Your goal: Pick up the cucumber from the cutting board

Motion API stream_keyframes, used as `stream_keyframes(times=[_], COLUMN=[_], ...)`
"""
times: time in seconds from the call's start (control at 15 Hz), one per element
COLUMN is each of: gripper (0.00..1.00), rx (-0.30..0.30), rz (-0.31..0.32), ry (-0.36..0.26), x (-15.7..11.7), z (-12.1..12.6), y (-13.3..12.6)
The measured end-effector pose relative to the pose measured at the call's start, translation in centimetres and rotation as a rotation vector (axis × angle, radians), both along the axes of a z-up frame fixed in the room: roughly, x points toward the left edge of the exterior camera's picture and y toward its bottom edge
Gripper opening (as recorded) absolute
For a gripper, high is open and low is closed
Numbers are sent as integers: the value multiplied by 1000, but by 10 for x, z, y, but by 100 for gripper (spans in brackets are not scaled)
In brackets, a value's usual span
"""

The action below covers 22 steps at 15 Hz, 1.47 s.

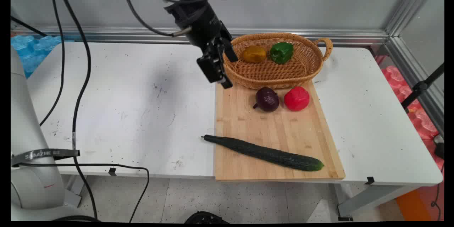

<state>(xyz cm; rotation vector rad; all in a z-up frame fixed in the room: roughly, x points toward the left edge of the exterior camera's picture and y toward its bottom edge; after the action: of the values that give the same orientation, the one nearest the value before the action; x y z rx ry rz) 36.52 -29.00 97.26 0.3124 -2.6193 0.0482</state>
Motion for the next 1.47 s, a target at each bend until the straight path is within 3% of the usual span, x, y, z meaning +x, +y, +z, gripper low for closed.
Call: stream_keyframes(times=[0.2, 0.53, 1.47], gripper=[100, 100, 100], rx=[-5, 3, 6], rz=[-49, -63, -114], ry=[4, 9, -42], x=[-4, -23, -112], z=[-6, -25, -133], y=[6, 12, 13])
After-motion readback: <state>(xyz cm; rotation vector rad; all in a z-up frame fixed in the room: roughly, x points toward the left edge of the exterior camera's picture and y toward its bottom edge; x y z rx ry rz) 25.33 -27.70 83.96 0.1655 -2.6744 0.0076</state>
